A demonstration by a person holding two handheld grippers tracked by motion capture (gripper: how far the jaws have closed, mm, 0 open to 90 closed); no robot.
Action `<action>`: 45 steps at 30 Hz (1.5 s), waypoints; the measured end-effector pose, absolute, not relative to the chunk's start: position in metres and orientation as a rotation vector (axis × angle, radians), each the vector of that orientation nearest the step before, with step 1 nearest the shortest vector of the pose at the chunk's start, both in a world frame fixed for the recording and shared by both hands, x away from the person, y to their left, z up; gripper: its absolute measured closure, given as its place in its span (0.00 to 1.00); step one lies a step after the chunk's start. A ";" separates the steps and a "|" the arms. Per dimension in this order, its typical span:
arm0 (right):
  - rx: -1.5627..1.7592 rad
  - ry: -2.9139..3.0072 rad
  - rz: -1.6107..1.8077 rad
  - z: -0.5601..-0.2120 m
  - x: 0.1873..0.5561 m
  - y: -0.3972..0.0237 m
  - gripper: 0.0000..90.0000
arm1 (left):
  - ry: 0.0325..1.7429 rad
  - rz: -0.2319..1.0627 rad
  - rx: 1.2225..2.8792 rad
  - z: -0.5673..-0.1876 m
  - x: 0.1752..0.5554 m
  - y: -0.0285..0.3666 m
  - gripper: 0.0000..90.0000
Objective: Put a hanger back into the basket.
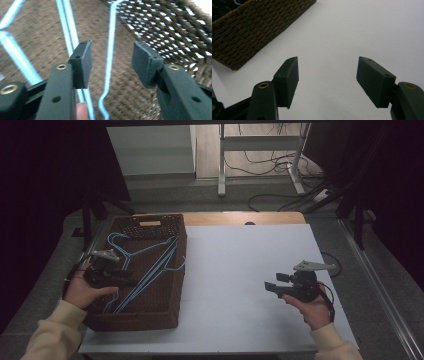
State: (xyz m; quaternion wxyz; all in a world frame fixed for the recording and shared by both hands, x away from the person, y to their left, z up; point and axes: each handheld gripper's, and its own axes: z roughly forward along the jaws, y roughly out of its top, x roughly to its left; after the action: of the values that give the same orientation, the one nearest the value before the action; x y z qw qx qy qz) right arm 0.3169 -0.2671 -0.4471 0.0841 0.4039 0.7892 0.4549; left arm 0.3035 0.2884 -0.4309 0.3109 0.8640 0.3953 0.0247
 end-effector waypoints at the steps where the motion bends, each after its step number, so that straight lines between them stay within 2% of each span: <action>1: 1.205 2.353 1.357 -0.447 0.317 -0.267 0.39 | 1.015 0.060 2.315 -0.433 0.304 0.276 0.52; 5: 1.205 2.350 1.359 -0.447 0.316 -0.269 0.39 | 1.025 0.104 2.353 -0.438 0.311 0.259 0.50; 13: 1.211 2.351 1.359 -0.447 0.317 -0.268 0.39 | 1.081 0.215 2.325 -0.443 0.334 0.240 0.49; 18: 1.207 2.354 1.359 -0.447 0.316 -0.268 0.39 | 1.109 0.185 2.375 -0.458 0.348 0.233 0.50; 20: 1.207 2.352 1.360 -0.447 0.316 -0.269 0.39 | 1.110 0.186 2.394 -0.461 0.349 0.231 0.53; 25: 1.217 2.344 1.356 -0.448 0.317 -0.271 0.39 | 1.127 0.205 2.445 -0.469 0.352 0.227 0.74; 28: 1.219 2.339 1.360 -0.447 0.317 -0.271 0.39 | 1.173 0.215 2.417 -0.463 0.353 0.234 0.78; 30: 1.221 2.337 1.360 -0.447 0.317 -0.272 0.39 | 1.188 0.245 2.406 -0.459 0.353 0.239 0.78; 32: 1.220 2.332 1.364 -0.447 0.317 -0.272 0.39 | 1.282 0.368 2.347 -0.448 0.353 0.258 0.77; 35: 1.223 2.334 1.367 -0.447 0.317 -0.272 0.39 | 1.430 0.471 2.281 -0.444 0.356 0.281 0.66; 38: 1.222 2.333 1.370 -0.447 0.317 -0.273 0.39 | 1.484 0.465 2.239 -0.444 0.358 0.295 0.64; 39: 1.224 2.329 1.377 -0.447 0.317 -0.274 0.39 | 1.477 0.425 2.204 -0.444 0.357 0.302 0.64; 45: 1.231 2.330 1.382 -0.448 0.318 -0.275 0.39 | 1.396 0.369 2.161 -0.436 0.349 0.299 0.63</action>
State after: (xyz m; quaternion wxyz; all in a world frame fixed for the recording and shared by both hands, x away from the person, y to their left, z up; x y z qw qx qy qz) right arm 0.3181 -0.2750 -0.4482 0.0829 0.4122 0.7804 0.4628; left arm 0.3486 0.2991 -0.4362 0.2679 0.8010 0.5175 0.1369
